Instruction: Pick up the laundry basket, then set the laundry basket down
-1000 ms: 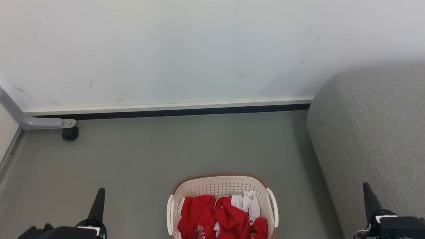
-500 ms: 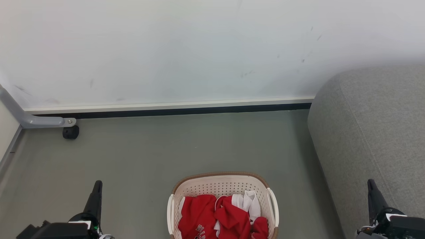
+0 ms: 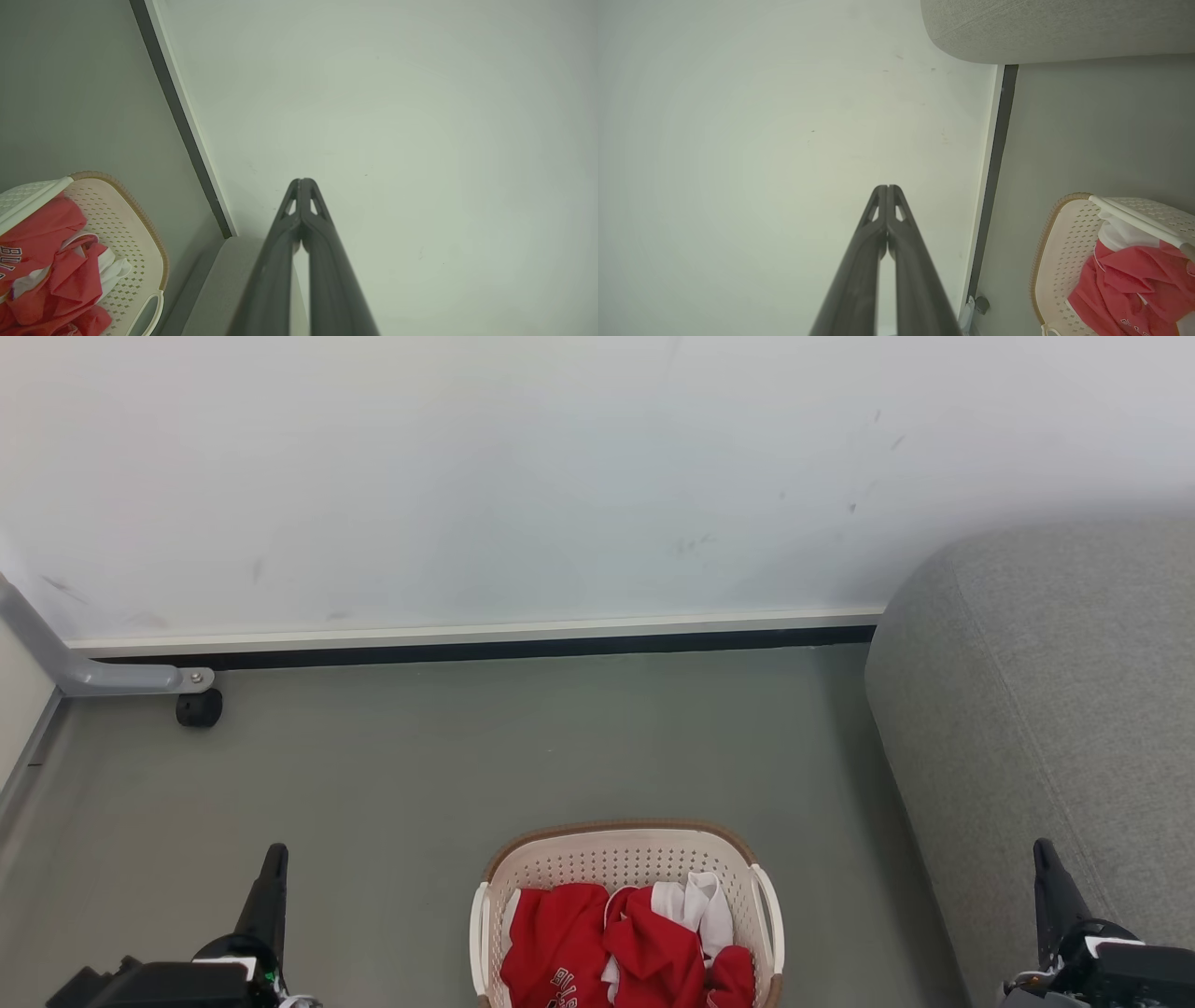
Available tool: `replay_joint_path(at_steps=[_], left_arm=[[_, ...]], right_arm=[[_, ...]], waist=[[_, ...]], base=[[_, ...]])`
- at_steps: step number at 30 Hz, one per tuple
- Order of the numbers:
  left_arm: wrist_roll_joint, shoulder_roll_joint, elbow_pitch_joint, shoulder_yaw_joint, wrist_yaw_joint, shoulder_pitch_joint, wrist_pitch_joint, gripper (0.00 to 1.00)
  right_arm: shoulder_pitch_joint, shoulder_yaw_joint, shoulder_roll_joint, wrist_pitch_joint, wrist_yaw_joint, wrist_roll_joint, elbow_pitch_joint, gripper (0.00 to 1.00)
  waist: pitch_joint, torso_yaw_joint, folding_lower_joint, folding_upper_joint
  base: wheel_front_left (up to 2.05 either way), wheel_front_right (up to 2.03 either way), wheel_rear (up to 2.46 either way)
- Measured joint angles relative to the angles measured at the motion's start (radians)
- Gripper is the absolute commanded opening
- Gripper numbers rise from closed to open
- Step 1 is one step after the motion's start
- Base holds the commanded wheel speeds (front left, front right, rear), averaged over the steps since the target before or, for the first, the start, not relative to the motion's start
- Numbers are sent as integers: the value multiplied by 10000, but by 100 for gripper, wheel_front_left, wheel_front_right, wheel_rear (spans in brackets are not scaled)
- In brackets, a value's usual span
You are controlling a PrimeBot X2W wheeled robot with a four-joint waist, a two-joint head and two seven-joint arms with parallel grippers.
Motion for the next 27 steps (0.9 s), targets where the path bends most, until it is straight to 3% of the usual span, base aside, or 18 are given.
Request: replay_joint_path(at_steps=[27], left_arm=[[-8,-2,12,-2,0,0,0,0]], right_arm=[[0,2,2,0,0,2,0,0]], waist=[[-1,0,0,0]], base=[[0,0,0]])
